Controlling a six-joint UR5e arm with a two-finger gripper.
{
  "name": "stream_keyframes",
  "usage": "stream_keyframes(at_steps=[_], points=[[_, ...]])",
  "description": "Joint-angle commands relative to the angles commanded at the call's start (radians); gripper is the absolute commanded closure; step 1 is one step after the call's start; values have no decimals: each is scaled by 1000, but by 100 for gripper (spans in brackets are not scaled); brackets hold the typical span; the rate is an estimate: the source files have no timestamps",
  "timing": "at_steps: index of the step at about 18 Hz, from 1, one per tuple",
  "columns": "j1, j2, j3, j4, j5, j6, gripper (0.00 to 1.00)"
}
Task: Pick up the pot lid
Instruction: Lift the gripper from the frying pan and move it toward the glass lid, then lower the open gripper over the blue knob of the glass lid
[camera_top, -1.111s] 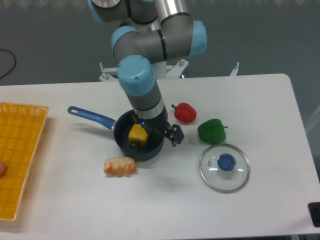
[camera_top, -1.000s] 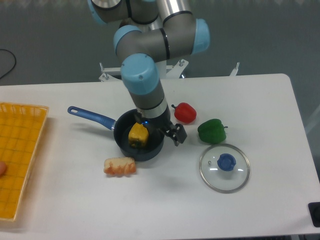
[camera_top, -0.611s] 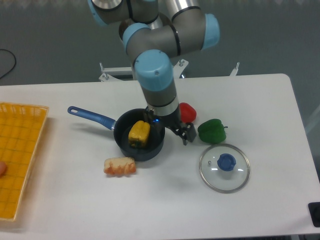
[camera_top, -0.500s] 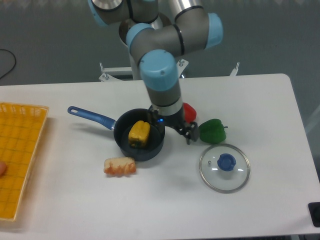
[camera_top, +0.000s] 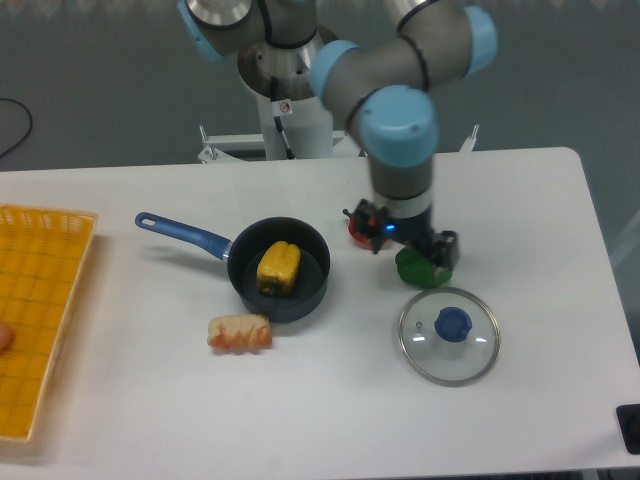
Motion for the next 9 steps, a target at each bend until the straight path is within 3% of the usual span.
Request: stream_keyframes(at_steps=[4, 7, 9], points=[[42, -17, -5, 5, 3, 80, 0], [46, -61, -5, 61, 5, 71, 0], [45, -89, 0, 69, 5, 68, 0]])
